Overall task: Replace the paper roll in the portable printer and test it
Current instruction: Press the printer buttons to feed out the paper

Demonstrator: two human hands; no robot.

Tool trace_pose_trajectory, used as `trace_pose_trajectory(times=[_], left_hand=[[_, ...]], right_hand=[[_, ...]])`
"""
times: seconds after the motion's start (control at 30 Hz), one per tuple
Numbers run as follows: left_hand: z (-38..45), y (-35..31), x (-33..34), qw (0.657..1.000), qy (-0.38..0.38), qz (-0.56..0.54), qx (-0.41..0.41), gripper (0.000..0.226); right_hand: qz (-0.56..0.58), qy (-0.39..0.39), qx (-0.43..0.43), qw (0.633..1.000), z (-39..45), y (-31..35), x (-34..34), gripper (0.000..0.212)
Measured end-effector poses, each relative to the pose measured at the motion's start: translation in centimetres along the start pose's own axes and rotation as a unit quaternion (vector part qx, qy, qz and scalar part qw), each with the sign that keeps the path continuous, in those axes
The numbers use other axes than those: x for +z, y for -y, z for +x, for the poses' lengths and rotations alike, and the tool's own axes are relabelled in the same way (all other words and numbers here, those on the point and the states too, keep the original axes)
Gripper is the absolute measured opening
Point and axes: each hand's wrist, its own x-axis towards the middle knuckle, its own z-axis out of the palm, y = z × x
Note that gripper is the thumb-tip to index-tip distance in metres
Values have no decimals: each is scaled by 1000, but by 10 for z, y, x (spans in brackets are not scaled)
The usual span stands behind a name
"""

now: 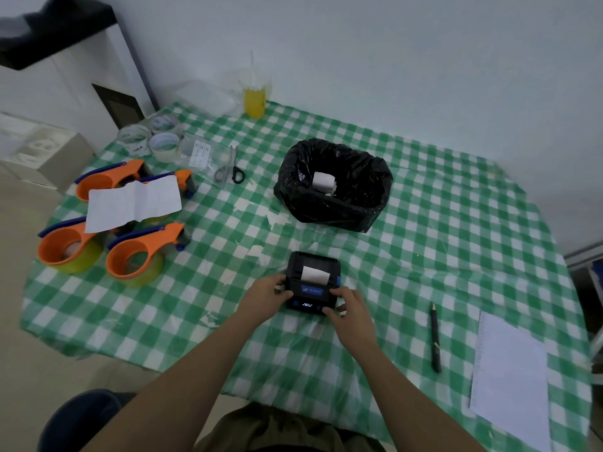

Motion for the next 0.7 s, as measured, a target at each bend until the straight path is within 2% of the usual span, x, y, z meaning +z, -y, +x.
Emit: trace_pose_trajectory(times=[0.7], left_hand=[[-3, -7, 0, 1000, -13, 23, -6, 35]], right_hand=[[-8, 2, 4, 1000, 1, 4, 1, 31]])
